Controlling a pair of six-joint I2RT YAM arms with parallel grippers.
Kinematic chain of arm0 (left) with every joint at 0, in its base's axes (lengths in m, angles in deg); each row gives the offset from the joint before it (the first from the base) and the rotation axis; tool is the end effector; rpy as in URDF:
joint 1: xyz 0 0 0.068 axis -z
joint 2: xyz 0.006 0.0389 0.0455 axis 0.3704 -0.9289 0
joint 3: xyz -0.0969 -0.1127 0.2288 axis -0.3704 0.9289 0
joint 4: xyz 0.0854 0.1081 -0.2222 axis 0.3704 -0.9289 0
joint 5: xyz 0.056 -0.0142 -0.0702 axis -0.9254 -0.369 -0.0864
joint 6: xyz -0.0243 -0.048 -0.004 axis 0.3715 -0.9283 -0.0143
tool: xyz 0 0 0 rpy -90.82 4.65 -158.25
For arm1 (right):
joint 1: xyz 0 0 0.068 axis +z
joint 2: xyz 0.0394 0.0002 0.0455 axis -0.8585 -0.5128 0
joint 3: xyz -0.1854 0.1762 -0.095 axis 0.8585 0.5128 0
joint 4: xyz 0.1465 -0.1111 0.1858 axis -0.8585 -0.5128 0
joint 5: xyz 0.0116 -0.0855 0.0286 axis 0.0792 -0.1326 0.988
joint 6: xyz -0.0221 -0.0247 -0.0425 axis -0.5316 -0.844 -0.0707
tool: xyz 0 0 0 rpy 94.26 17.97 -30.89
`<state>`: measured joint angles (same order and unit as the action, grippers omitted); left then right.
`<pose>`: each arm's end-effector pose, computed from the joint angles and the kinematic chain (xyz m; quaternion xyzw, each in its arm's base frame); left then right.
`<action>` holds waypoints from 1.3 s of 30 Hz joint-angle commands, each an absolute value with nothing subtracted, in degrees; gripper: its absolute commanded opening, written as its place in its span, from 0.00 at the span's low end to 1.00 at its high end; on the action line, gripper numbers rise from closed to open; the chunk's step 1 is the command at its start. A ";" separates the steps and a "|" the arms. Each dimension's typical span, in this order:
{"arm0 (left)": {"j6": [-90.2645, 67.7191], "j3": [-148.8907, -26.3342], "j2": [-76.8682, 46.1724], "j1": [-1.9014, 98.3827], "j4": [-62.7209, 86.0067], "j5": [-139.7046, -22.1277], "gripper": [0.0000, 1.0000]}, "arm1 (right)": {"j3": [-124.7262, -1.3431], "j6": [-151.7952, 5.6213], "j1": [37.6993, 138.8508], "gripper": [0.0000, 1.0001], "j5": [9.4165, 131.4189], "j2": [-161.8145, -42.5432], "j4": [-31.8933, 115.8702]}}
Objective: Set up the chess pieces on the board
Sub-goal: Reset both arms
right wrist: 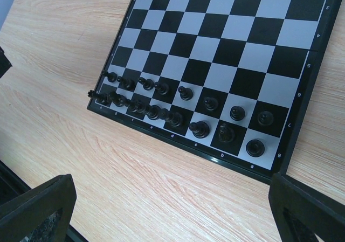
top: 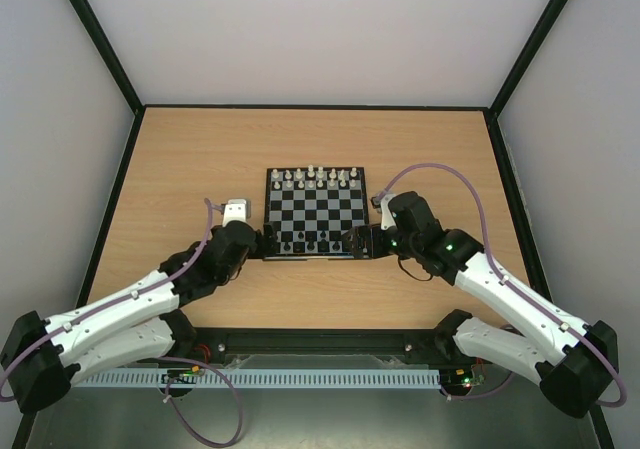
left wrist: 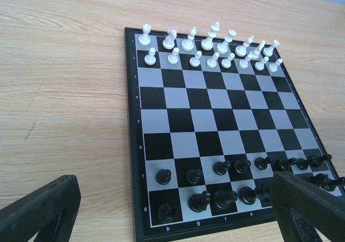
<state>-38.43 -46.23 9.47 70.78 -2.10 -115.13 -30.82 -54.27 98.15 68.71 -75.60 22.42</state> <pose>0.1386 -0.1360 0.2356 -0.0330 0.8564 -0.1892 0.4793 0.1626 0.1365 0.2836 -0.1266 0.8614 0.3000 0.3899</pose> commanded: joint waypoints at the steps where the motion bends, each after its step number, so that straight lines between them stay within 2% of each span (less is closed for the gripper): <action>1: -37.35 -45.34 8.56 70.35 0.64 -115.21 0.99 | -30.64 -55.29 98.17 0.99 68.24 -75.85 22.64; 21: -35.49 -44.28 7.84 70.40 5.79 -116.51 0.99 | -29.95 -55.51 98.15 0.99 70.25 -73.50 23.70; 25: -36.06 -43.95 8.53 70.39 5.58 -121.59 0.99 | -28.98 -56.37 98.09 0.99 71.03 -72.62 25.31; 39: -31.23 -41.53 5.51 70.36 15.43 -119.99 0.99 | -26.29 -55.93 98.14 0.99 69.51 -70.14 28.60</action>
<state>-32.40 -41.00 6.61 70.78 11.43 -118.41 -27.82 -55.98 98.15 71.01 -71.66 26.36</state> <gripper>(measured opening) 0.990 0.986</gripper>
